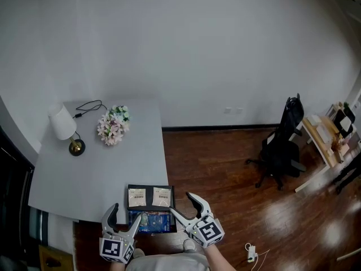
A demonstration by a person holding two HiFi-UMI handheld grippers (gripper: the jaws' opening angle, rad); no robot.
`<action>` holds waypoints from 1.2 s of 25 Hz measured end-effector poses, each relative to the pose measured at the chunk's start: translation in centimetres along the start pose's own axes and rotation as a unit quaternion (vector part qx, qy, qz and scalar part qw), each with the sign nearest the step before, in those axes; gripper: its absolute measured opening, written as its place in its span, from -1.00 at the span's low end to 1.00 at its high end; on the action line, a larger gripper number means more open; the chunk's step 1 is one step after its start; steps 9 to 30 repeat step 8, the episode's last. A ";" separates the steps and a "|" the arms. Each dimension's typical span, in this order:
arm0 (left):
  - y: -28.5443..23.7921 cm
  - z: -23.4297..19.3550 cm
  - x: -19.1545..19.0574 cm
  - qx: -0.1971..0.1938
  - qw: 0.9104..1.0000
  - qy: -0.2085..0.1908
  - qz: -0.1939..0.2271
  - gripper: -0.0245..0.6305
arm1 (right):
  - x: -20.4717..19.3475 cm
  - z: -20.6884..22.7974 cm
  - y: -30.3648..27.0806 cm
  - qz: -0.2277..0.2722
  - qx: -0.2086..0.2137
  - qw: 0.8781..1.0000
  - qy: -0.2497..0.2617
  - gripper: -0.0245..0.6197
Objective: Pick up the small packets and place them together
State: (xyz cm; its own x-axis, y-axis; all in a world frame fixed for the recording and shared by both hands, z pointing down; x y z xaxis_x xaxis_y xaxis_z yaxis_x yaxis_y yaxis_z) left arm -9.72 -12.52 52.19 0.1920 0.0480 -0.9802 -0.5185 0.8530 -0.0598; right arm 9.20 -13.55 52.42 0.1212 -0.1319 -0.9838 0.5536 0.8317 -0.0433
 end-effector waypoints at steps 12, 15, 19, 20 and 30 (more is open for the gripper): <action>0.7 -0.8 -0.1 0.008 1.000 0.001 0.000 0.16 | 0.1 -0.3 0.0 -0.007 -0.001 1.000 0.003 0.11; 0.7 -0.8 -0.1 0.008 1.000 0.001 0.000 0.16 | 0.1 -0.3 0.0 -0.007 -0.001 1.000 0.003 0.11; 0.7 -0.8 -0.1 0.008 1.000 0.001 0.000 0.16 | 0.1 -0.3 0.0 -0.007 -0.001 1.000 0.003 0.11; 0.7 -0.8 -0.1 0.008 1.000 0.001 0.000 0.16 | 0.1 -0.3 0.0 -0.007 -0.001 1.000 0.003 0.11; 0.7 -0.8 -0.1 0.008 1.000 0.001 0.000 0.16 | 0.1 -0.3 0.0 -0.007 -0.001 1.000 0.003 0.11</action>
Point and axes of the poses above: the fingertips, and each gripper's own axes: y backward along the fingers, z to its right, x out of its top, the point moved 1 cm from there along y, backward along the fingers, and after that the axes turned 14 degrees about -y, right-handed, at the moved point
